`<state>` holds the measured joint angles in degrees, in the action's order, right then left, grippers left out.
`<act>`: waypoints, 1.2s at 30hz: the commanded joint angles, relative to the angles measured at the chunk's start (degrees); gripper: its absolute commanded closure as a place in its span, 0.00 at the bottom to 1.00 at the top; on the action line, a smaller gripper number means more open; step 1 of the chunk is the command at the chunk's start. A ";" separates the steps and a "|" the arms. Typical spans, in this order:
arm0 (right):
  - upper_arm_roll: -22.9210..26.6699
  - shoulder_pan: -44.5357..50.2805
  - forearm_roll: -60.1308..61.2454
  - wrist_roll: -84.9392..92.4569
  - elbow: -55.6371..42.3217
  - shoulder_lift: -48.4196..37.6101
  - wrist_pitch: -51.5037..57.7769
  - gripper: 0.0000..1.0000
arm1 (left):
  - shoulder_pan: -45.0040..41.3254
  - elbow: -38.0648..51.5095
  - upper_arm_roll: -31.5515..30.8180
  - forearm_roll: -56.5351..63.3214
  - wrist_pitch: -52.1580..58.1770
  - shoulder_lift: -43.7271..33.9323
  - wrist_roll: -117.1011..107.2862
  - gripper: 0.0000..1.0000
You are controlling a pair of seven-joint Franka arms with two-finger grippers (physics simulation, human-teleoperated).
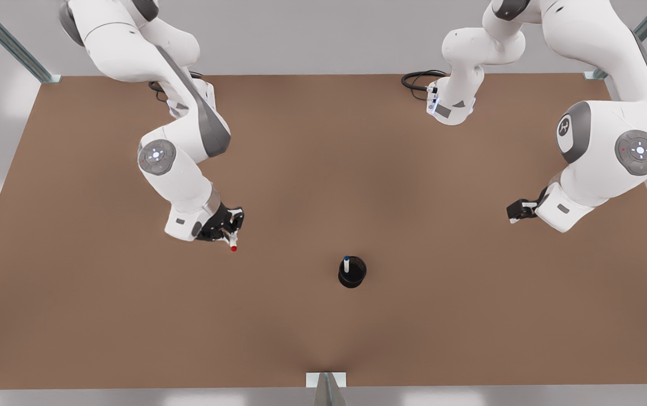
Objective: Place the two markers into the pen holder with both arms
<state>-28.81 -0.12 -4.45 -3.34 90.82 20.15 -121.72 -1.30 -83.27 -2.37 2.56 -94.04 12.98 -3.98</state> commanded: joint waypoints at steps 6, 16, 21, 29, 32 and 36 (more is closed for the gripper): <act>0.24 7.84 -3.10 -14.68 -7.24 5.86 -8.61 0.75 | 0.33 0.03 -0.01 -0.19 0.18 0.38 5.57 0.00; 11.56 27.16 -6.00 -20.12 -21.54 21.06 -28.22 0.75 | 0.42 0.03 0.17 -0.01 -0.35 0.55 5.65 0.00; 15.97 34.57 -6.00 -19.69 -39.05 34.08 -32.26 0.75 | 0.77 0.03 0.35 -0.01 -1.14 1.17 5.65 0.00; 19.14 36.15 -6.01 -14.34 -39.93 38.56 -40.88 0.75 | 0.77 0.03 0.35 -0.10 -2.20 2.05 5.57 0.00; 23.62 38.17 -6.01 -12.75 -39.93 39.97 -44.57 0.75 | 0.77 0.03 0.35 -0.10 -2.20 2.05 5.57 0.00; 24.76 38.26 -6.01 -11.61 -39.93 42.34 -46.94 0.75 | 0.77 0.03 0.35 -0.19 -2.20 2.05 5.48 0.00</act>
<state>-4.15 38.10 -10.32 -15.18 50.94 62.07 -164.49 -0.53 -83.28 -2.04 2.37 -96.12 15.10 0.86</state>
